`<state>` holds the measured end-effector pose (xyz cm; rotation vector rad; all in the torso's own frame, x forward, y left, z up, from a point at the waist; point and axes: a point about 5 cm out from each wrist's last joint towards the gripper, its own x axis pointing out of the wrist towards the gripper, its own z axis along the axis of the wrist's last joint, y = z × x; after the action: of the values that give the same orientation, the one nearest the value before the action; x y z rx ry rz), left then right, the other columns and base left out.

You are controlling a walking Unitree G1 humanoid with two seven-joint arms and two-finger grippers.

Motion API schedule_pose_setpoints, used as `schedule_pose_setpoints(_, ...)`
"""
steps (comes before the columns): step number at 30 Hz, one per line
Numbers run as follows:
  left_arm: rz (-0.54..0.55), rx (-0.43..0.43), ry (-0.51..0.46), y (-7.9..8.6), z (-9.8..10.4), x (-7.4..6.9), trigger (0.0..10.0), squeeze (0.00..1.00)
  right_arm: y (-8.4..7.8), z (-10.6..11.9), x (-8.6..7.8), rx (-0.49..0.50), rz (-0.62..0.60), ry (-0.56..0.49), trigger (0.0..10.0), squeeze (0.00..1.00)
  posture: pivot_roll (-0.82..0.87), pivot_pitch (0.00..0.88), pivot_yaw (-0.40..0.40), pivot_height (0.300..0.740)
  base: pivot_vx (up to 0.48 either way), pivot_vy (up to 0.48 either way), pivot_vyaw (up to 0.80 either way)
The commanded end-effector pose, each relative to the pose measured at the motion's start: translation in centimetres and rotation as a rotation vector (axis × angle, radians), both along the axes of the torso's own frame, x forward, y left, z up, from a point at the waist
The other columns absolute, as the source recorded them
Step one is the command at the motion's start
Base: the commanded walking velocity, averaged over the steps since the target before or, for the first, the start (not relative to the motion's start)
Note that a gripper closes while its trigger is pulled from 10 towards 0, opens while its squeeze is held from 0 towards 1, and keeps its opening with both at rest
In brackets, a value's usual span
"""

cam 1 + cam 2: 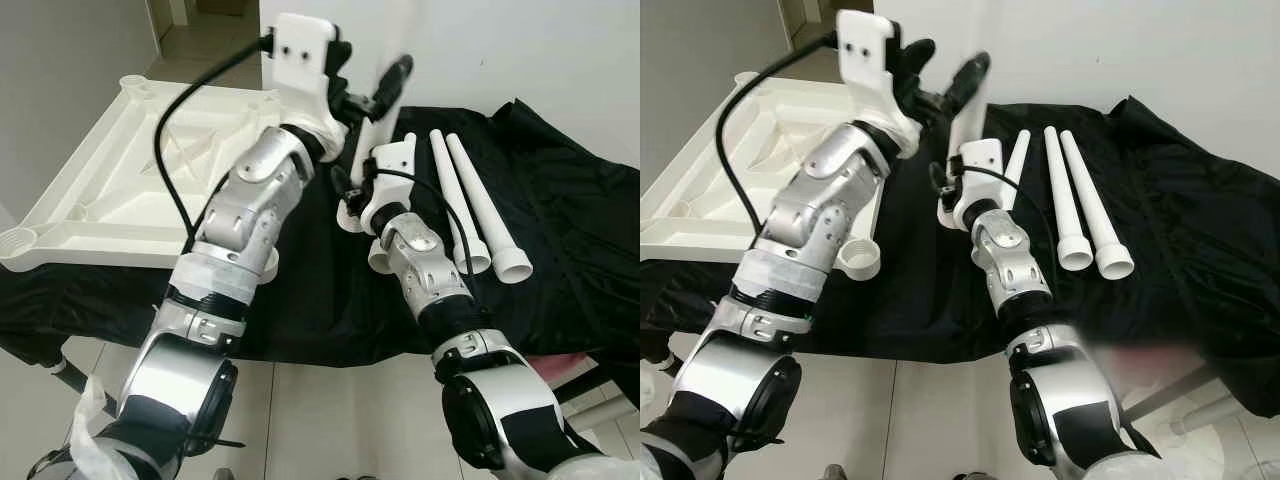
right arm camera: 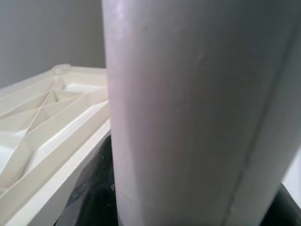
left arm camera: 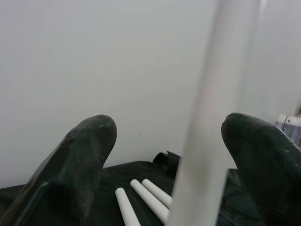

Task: Building children table

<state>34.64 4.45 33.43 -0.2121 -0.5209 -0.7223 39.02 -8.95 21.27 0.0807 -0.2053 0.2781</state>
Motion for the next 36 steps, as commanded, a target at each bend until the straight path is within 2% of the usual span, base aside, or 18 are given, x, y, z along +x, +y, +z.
schedule_pose_setpoints(1, -0.061, 0.044, -0.015, 0.2, -0.4, 0.0, 10.0, 0.00, -0.8, -0.2, 0.0, 0.041, -0.042, 0.009, 10.0, 0.00, 0.00, 0.047, -0.042, 0.740, 0.000, 0.000, 0.00)
schedule_pose_setpoints(4, 0.025, 0.081, 0.008, 1.8, -1.6, 0.8, 10.0, 0.00, -2.1, -0.5, -0.3, 0.081, -0.082, 0.004, 10.0, 0.00, 0.00, 0.053, -0.039, 0.740, 0.000, 0.000, 0.00)
schedule_pose_setpoints(5, 0.025, 0.081, 0.008, 1.8, -1.6, 0.8, 10.0, 0.00, -2.1, -0.5, -0.3, 0.081, -0.082, 0.004, 10.0, 0.00, 0.00, 0.053, -0.039, 0.740, 0.000, 0.000, 0.00)
schedule_pose_setpoints(8, 0.129, 0.133, 0.041, 3.9, -3.6, 1.6, 10.0, 0.00, -3.4, -0.9, -1.0, 0.087, -0.114, -0.031, 10.0, 0.00, 0.00, 0.058, -0.034, 0.740, 0.000, 0.000, 0.00)
schedule_pose_setpoints(10, 0.147, 0.145, 0.051, 4.3, -4.0, 1.7, 10.0, 0.00, -3.6, -1.1, -1.2, 0.086, -0.118, -0.037, 10.0, 0.00, 0.00, 0.060, -0.033, 0.740, 0.000, 0.000, 0.00)
schedule_pose_setpoints(15, 0.269, 0.250, 0.116, 7.4, -7.1, 2.4, 10.0, 0.00, -4.7, -2.2, -2.5, 0.086, -0.143, -0.042, 10.0, 0.00, 0.00, 0.062, -0.032, 0.740, 0.000, 0.000, 0.00)
schedule_pose_setpoints(17, 0.269, 0.250, 0.116, 7.4, -7.1, 2.4, 10.0, 0.00, -4.7, -2.2, -2.5, 0.086, -0.143, -0.042, 10.0, 0.00, 0.00, 0.062, -0.032, 0.740, 0.000, 0.000, 0.00)
schedule_pose_setpoints(18, 0.301, 0.317, 0.144, 8.4, -8.5, 2.5, 10.0, 0.00, -5.0, -2.5, -2.9, 0.081, -0.150, -0.040, 10.0, 0.00, 0.00, 0.062, -0.035, 0.740, 0.000, 0.000, 0.00)
schedule_pose_setpoints(21, 0.328, 0.361, 0.158, 9.1, -9.4, 2.6, 10.0, 0.00, -5.2, -2.6, -3.0, 0.078, -0.153, -0.040, 10.0, 0.00, -0.01, 0.063, -0.035, 0.740, 0.000, 0.000, 0.00)
schedule_pose_setpoints(23, 0.366, 0.444, 0.204, 10.4, -11.4, 2.8, 10.0, 0.00, -5.6, -2.6, -3.4, 0.070, -0.160, -0.039, 10.0, 0.00, 0.00, 0.062, -0.037, 0.740, 0.000, 0.000, 0.00)
schedule_pose_setpoints(27, 0.368, 0.513, 0.219, 11.0, -12.6, 2.6, 10.0, 0.00, -6.0, -2.6, -3.5, 0.061, -0.165, -0.040, 10.0, 0.00, -0.01, 0.061, -0.036, 0.740, 0.000, 0.000, 0.00)
schedule_pose_setpoints(31, 0.383, 0.712, 0.237, 12.2, -15.4, 2.2, 10.0, 0.00, -6.6, -2.5, -3.7, 0.044, -0.178, -0.040, 10.0, 0.00, 0.00, 0.060, -0.039, 0.740, 0.000, 0.000, 0.00)
schedule_pose_setpoints(32, 0.383, 0.712, 0.237, 12.2, -15.4, 2.2, 10.0, 0.00, -6.6, -2.5, -3.7, 0.044, -0.178, -0.040, 10.0, 0.00, 0.00, 0.060, -0.039, 0.740, 0.000, 0.000, 0.00)
schedule_pose_setpoints(35, 0.436, 0.819, 0.257, 13.2, -16.9, 2.1, 10.0, 0.00, -6.7, -2.5, -3.9, 0.038, -0.181, -0.039, 10.0, 0.00, 0.00, 0.060, -0.040, 0.740, 0.000, 0.000, 0.00)
schedule_pose_setpoints(36, 0.436, 0.819, 0.257, 13.2, -16.9, 2.1, 10.0, 0.00, -6.7, -2.5, -3.9, 0.038, -0.181, -0.039, 10.0, 0.00, 0.00, 0.060, -0.040, 0.740, 0.000, 0.000, 0.00)
